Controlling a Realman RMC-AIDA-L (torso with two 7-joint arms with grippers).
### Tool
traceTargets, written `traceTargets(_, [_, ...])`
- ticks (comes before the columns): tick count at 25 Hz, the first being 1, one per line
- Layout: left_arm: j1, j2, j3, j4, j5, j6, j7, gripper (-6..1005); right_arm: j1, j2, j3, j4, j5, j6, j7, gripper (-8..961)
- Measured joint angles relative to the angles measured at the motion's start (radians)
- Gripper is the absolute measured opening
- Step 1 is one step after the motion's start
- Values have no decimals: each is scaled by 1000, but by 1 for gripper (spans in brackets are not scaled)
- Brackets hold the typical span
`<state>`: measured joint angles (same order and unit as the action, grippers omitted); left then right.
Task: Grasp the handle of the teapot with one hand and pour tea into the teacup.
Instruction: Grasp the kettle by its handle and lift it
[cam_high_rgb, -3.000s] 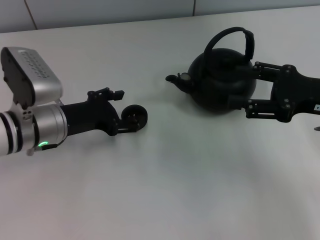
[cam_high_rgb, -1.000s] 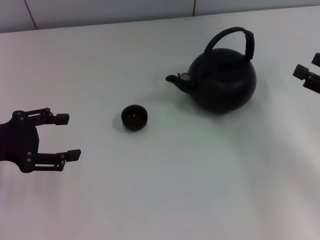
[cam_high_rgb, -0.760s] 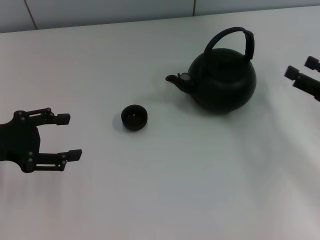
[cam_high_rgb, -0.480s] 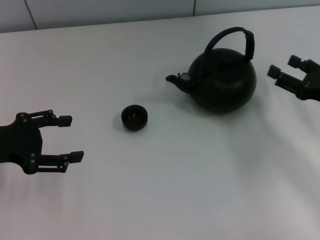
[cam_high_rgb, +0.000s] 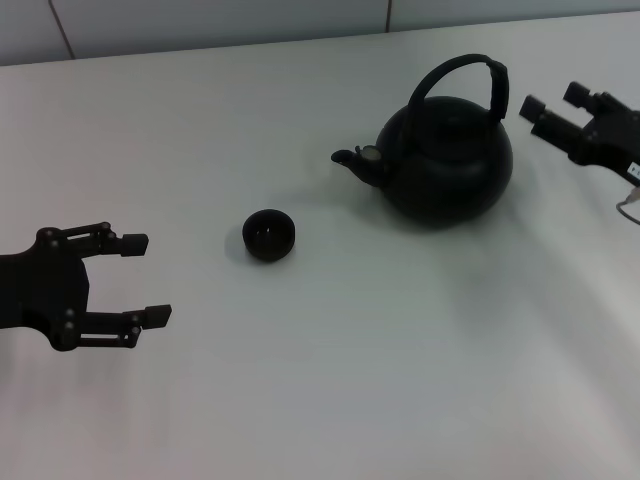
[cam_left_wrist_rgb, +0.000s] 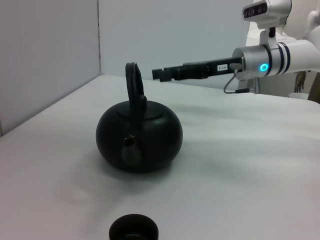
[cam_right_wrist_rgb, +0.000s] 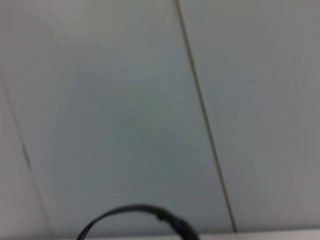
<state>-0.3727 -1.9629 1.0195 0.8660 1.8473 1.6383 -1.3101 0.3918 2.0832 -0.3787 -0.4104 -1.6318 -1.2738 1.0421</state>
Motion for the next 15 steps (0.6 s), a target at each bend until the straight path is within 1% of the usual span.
traceTargets(1, [0, 0, 0, -1, 0, 0, 0, 860, 6, 0, -2, 17, 39, 9, -20, 800])
traceTargets(3, [0, 0, 0, -2, 0, 0, 0, 860, 14, -1, -4, 24, 53, 15, -27, 800])
traceTargets(10, [0, 0, -1, 0, 0, 0, 0, 860, 45, -2, -10, 54, 51, 45, -33, 800])
traceTargets(15, [0, 0, 1, 3, 0, 0, 0, 860, 71, -1, -11, 81, 48, 98, -37, 800])
